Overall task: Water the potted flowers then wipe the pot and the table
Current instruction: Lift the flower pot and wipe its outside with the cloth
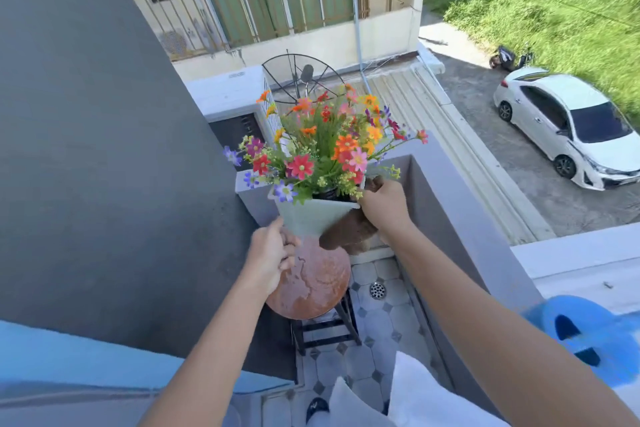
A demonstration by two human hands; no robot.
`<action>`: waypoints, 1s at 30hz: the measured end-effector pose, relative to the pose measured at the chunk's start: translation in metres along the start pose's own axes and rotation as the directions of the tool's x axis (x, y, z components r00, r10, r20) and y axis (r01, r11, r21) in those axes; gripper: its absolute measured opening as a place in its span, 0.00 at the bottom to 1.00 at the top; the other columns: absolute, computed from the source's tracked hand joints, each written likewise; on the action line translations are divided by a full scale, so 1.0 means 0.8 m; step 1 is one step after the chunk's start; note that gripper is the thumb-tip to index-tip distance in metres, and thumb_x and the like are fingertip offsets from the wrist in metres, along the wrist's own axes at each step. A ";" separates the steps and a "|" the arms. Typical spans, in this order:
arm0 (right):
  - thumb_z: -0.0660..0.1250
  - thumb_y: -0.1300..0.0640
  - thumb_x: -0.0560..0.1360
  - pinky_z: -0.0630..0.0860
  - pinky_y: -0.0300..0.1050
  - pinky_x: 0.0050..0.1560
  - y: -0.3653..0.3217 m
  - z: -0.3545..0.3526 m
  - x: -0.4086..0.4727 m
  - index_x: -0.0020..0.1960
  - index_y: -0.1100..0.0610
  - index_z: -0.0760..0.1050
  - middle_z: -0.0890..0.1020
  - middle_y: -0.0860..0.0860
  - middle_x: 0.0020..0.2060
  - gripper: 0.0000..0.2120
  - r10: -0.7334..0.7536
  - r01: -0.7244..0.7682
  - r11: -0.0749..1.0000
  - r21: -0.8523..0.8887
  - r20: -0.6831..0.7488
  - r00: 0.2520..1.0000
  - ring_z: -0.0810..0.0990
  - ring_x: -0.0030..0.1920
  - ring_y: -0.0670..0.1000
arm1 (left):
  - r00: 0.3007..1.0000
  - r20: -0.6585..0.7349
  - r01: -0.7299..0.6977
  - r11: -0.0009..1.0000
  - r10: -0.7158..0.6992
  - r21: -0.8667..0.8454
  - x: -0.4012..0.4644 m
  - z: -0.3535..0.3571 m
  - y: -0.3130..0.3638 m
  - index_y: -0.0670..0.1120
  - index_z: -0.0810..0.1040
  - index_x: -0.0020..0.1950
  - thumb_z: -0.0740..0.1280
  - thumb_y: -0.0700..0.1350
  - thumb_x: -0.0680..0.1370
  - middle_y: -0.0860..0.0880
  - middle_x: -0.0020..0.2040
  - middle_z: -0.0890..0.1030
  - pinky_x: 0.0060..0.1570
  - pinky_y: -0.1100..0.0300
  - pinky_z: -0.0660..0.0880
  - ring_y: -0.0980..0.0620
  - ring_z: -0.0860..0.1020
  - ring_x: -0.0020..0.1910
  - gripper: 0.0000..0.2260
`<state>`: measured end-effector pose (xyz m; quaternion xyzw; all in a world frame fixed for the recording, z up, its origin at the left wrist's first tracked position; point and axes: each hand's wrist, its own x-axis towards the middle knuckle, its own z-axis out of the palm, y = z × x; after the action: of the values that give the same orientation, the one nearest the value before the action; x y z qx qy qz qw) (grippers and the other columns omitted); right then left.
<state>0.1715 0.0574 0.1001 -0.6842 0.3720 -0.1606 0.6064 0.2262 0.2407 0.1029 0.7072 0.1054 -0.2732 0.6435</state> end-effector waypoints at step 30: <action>0.62 0.64 0.81 0.68 0.37 0.61 0.038 0.045 -0.056 0.70 0.58 0.71 0.76 0.46 0.57 0.18 -0.386 0.379 0.919 0.105 0.057 0.921 0.73 0.59 0.46 | 0.994 0.091 0.074 0.986 -0.061 -0.152 -0.022 0.020 0.035 0.42 0.67 0.40 0.56 0.37 0.82 0.49 0.30 0.64 0.14 0.67 0.54 0.58 0.58 0.16 0.10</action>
<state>0.1564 0.1148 0.0740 -0.7208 0.1999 -0.2667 0.6077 0.2212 0.2244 0.1354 0.6386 0.1225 -0.3159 0.6910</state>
